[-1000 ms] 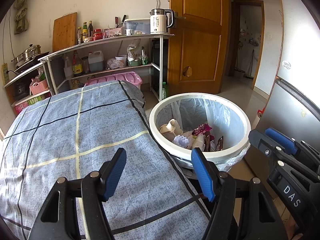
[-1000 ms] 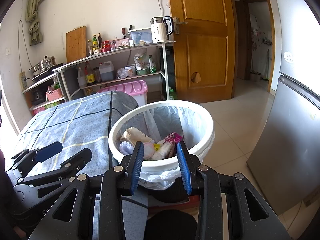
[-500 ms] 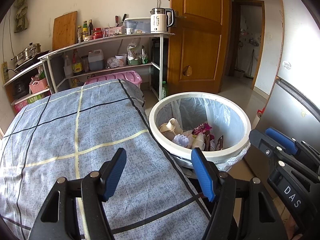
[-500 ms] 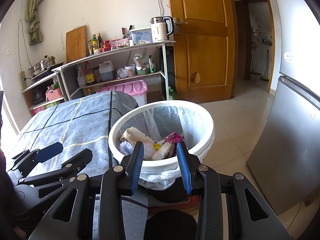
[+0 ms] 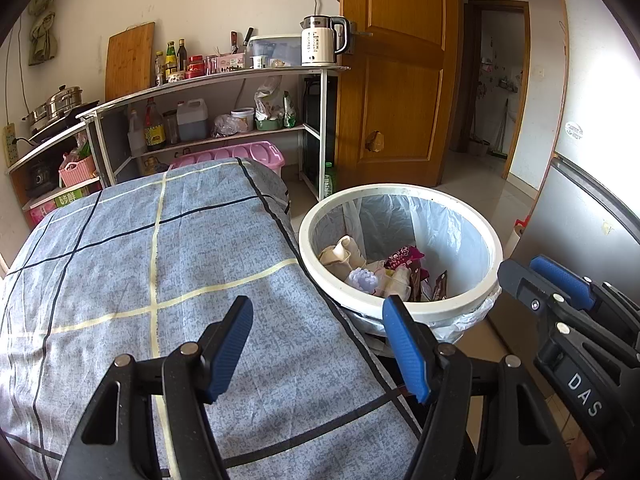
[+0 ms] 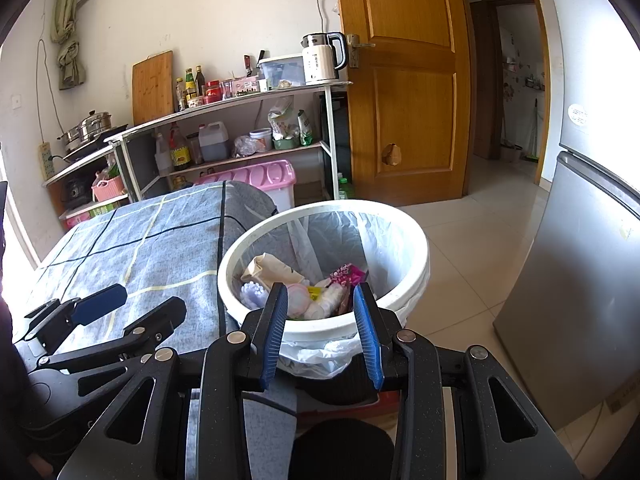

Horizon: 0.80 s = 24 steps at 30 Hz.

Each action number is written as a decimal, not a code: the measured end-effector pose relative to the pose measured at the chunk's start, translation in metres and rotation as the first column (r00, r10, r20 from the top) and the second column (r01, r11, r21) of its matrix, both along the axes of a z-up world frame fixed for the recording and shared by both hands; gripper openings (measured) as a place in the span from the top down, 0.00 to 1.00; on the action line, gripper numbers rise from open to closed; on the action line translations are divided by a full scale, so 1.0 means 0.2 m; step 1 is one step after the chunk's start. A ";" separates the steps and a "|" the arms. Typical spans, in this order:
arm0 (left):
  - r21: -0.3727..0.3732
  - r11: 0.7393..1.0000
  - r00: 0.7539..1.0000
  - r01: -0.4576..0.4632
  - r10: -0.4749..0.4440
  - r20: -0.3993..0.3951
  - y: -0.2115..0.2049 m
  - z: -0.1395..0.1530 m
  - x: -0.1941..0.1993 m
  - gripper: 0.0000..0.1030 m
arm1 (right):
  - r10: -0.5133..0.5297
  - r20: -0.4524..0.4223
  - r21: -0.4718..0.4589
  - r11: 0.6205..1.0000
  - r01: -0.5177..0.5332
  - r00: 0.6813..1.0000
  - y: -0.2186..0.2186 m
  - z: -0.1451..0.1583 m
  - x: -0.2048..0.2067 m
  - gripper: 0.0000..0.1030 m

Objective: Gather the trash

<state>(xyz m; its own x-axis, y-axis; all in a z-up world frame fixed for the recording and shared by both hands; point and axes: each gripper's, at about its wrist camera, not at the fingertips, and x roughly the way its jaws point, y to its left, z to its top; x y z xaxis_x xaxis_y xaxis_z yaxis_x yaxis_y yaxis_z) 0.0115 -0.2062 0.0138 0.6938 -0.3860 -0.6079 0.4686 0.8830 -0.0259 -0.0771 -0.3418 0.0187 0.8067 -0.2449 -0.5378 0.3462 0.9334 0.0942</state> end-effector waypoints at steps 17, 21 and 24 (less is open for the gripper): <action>-0.001 1.000 1.000 0.001 -0.001 -0.002 0.00 0.00 0.00 0.33 | 0.002 0.000 0.001 1.000 -0.002 1.000 0.00 0.00 0.00 0.65; -0.004 1.000 1.000 0.003 -0.003 -0.008 0.00 -0.01 0.00 0.33 | 0.003 0.000 0.002 1.000 -0.003 1.000 0.01 -0.01 0.00 0.65; -0.005 1.000 1.000 0.003 -0.003 -0.008 0.00 -0.01 0.00 0.33 | 0.003 0.000 0.002 1.000 -0.003 1.000 0.01 -0.01 0.00 0.65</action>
